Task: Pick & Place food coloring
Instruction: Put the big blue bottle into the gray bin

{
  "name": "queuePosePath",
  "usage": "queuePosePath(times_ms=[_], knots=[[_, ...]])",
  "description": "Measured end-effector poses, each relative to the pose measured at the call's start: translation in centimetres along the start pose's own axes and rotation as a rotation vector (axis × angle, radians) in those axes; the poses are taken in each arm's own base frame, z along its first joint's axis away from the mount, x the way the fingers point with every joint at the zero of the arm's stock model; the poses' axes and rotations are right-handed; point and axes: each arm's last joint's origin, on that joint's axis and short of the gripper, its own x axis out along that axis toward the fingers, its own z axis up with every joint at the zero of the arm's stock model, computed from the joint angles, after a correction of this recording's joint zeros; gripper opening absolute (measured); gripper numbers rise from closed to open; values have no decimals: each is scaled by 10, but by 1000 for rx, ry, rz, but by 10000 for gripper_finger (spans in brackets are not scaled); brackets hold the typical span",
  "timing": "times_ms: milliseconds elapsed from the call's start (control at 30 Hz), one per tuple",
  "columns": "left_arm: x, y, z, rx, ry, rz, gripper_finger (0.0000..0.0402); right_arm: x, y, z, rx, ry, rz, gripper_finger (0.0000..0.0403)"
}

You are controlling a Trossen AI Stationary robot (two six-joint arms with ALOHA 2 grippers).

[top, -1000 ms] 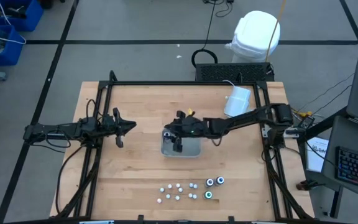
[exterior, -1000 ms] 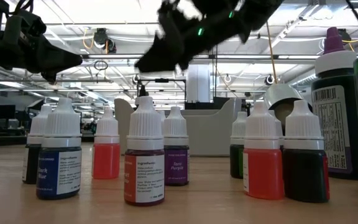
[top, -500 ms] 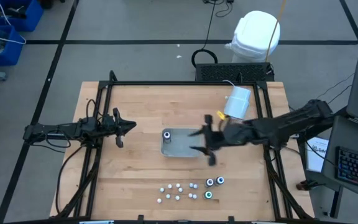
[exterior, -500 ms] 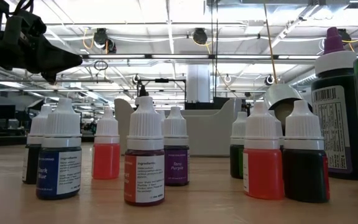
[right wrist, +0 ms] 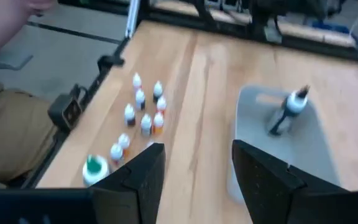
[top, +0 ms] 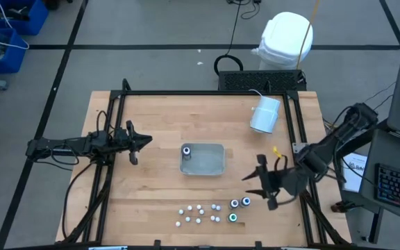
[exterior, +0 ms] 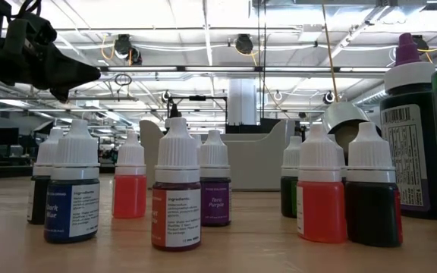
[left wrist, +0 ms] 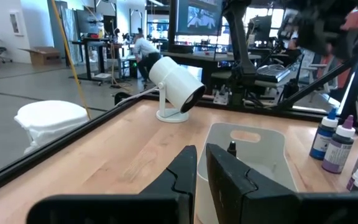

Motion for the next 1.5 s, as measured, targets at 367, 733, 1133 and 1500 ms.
queuePosePath(times_ms=[367, 733, 1133, 1500], knots=[[0, 0, -1, 7, 10, 1, 40, 18, 13, -72, 99, -74, 94, 208], [0, 0, -2, 11, 24, 2, 40, 22, 13, -103, 138, -105, 126, 250], [0, 0, -2, 11, 24, 2, 40, 43, 26, -120, 134, -104, 141, 251], [0, 0, -2, 9, 24, 2, 40, 57, 33, -131, 139, -79, 134, 251]])
